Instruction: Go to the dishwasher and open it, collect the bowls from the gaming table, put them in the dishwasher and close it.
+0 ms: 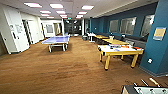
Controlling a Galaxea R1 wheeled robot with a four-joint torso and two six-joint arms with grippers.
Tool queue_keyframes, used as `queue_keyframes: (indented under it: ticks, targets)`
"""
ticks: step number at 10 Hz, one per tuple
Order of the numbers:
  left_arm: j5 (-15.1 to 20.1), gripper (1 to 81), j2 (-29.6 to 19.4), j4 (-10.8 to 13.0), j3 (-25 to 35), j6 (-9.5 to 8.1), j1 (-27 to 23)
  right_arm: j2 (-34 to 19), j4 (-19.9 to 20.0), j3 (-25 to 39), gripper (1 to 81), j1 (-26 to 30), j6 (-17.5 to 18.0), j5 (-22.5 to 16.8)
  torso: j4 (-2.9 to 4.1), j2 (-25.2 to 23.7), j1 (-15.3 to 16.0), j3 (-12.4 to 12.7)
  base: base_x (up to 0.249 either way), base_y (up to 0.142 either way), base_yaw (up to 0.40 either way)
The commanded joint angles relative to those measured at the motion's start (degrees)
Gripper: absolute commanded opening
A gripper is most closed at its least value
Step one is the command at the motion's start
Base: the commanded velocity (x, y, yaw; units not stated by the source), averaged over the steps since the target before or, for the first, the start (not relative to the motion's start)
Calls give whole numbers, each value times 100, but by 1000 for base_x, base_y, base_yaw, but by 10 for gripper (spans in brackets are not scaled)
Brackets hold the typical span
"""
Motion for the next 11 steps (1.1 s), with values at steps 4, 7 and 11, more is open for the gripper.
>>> queue_keyframes:
  ticks: [4, 7, 11]
  targets:
    - [262, 811, -28, -9, 64, -11, -285, 7, -77, 47, 811, 280, -21, -203, 0, 0, 0, 0, 135, 0, 0]
    - [253, 811, -19, 51, 64, -2, -285, 16, -69, 47, 811, 289, -21, -194, 0, 0, 2, 0, 135, 0, 0]
    - [262, 811, -28, 87, 64, 7, -285, 43, -42, 73, 811, 289, -13, -194, 0, 0, -2, 0, 135, 0, 0]
